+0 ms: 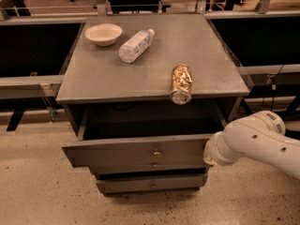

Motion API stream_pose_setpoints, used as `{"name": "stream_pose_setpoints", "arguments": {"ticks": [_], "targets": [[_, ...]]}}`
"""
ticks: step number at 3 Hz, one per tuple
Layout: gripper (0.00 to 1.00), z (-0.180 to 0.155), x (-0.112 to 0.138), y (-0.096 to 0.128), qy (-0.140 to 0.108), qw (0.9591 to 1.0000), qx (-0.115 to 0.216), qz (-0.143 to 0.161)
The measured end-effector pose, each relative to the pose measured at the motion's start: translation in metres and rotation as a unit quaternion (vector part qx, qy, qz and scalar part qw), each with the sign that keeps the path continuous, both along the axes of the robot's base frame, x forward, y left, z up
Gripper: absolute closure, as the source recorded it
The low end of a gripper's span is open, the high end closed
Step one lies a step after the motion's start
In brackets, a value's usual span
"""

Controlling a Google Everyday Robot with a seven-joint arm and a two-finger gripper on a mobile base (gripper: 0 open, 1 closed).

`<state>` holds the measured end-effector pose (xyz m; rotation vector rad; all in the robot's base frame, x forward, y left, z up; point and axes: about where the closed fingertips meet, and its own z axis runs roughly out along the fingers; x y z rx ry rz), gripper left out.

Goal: Close top drawer

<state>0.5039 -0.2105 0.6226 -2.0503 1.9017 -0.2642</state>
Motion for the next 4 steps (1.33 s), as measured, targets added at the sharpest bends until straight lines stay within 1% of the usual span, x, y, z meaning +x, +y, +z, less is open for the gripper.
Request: {"name": "stream_pose_setpoints", "arguments": {"ticks": [2,3,4], "targets": [[0.13,0.0000,0.0000,0.0000,0.000,1.0000,0.000,0.000],[0.00,0.0000,0.0000,0.0000,0.000,1.0000,0.000,0.000],[0.00,0.0000,0.0000,0.0000,0.000,1.0000,0.000,0.000]]}}
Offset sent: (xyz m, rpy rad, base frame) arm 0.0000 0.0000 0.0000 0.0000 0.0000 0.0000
